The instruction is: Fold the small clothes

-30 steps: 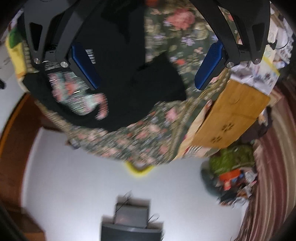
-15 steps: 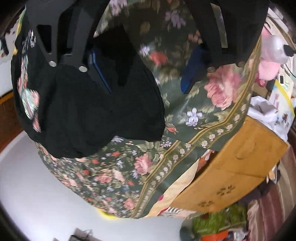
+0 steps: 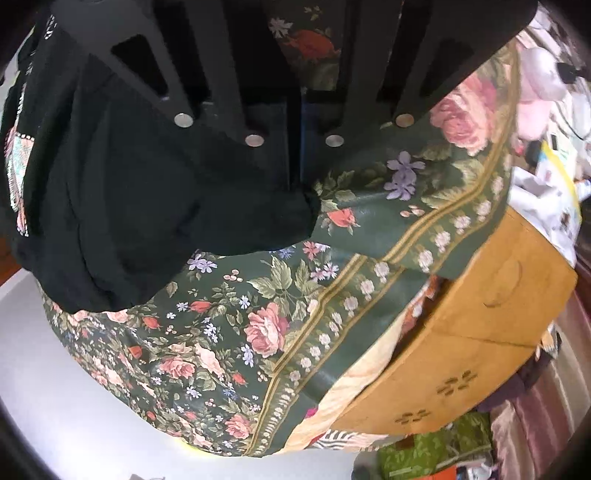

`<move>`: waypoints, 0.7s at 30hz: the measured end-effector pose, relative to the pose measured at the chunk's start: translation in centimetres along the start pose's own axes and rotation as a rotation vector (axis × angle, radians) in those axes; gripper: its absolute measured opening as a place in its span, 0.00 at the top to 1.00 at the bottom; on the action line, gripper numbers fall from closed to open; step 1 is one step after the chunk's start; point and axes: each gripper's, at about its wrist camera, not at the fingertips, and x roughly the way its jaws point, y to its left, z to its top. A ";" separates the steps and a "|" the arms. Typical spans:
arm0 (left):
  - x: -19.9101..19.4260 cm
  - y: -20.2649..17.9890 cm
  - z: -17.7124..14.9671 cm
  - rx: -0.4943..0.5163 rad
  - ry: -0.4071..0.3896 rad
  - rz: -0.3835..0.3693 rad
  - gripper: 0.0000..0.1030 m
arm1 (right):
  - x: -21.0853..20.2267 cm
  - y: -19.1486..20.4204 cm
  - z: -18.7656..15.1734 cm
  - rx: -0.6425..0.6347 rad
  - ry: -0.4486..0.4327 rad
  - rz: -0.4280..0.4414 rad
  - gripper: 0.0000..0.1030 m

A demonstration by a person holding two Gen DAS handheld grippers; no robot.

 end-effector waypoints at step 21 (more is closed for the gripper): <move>-11.3 -18.2 1.8 0.270 -0.077 -0.344 0.97 | -1.2 -0.2 -0.6 0.010 -0.037 0.075 0.02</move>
